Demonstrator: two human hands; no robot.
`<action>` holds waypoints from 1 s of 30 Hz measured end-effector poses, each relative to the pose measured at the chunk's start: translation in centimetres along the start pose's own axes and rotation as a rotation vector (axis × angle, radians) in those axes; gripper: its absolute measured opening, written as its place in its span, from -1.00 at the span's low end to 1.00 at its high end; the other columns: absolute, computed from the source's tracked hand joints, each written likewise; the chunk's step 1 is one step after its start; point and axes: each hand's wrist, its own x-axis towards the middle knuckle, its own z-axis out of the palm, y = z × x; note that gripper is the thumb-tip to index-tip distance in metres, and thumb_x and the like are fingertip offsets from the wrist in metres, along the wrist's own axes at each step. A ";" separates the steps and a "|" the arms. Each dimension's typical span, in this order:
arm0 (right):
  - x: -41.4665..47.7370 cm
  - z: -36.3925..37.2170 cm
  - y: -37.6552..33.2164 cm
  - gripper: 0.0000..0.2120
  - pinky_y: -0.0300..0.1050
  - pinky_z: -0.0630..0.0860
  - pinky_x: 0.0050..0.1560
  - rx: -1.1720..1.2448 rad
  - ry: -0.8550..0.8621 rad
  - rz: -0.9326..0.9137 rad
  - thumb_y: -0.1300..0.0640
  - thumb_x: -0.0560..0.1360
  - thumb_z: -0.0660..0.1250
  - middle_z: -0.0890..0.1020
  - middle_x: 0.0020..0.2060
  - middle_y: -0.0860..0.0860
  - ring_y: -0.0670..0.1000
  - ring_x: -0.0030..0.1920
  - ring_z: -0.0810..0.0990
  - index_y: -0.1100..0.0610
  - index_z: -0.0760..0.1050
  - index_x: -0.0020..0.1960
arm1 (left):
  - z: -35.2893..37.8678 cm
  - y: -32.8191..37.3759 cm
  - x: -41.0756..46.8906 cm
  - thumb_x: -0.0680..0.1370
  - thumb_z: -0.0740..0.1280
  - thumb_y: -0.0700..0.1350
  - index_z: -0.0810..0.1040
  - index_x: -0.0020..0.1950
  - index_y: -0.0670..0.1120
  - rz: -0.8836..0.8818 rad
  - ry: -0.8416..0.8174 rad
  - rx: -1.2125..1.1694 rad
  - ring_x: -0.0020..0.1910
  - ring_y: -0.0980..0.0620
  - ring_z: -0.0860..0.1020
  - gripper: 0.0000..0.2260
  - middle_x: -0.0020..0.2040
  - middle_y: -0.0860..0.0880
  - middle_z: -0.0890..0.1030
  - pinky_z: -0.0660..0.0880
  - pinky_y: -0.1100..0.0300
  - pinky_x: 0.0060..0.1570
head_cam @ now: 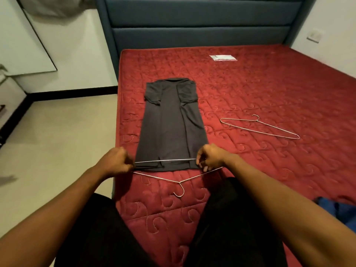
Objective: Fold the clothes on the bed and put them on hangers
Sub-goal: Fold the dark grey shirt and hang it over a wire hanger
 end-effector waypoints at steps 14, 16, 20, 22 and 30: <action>0.4 1.0 -0.5 -0.60 0.01 0.55 -0.16 -0.692 0.199 -0.101 -0.10 0.38 0.54 0.70 -0.03 0.17 0.26 0.01 0.68 0.13 0.65 0.09 | 3.8 7.2 2.2 0.52 0.46 0.13 0.65 0.15 -0.09 0.140 0.122 0.274 0.11 -0.05 0.54 -0.65 0.08 -0.04 0.59 0.50 0.09 0.04; 0.5 1.1 -1.3 -0.60 0.05 0.56 -0.08 -0.748 0.186 -0.111 -0.07 0.43 0.52 0.68 0.04 0.19 0.28 0.06 0.67 0.18 0.63 0.12 | 3.7 7.2 2.5 0.50 0.48 0.10 0.66 0.12 -0.11 0.151 0.094 0.317 0.11 -0.06 0.54 -0.66 0.07 -0.05 0.58 0.50 0.08 0.03; 1.0 2.3 -2.9 -0.73 0.09 0.57 0.02 -0.829 0.161 -0.127 0.10 0.51 0.38 0.66 0.12 0.20 0.29 0.14 0.65 0.21 0.60 0.16 | 3.6 8.0 3.2 0.51 0.48 0.03 0.63 0.14 -0.15 0.158 0.018 0.412 0.14 -0.08 0.56 -0.68 0.13 -0.06 0.57 0.52 0.06 0.03; 1.4 2.5 -3.1 -0.79 0.09 0.57 0.00 -0.846 0.160 -0.138 0.18 0.56 0.29 0.68 0.10 0.19 0.28 0.13 0.66 0.20 0.61 0.13 | 3.5 8.2 3.8 0.55 0.42 -0.04 0.63 0.14 -0.16 0.160 0.004 0.422 0.15 -0.11 0.57 -0.75 0.14 -0.09 0.57 0.53 0.04 0.04; 2.6 -1.7 -1.9 -0.77 0.02 0.45 -0.13 -0.557 0.395 -0.047 0.01 0.51 0.30 0.66 0.05 0.21 0.28 0.09 0.64 0.14 0.51 0.06 | -0.7 6.3 6.4 0.57 0.28 -0.11 0.42 0.13 -0.20 0.078 0.143 0.145 0.01 -0.34 0.60 -0.78 0.02 -0.32 0.62 0.40 -0.04 -0.15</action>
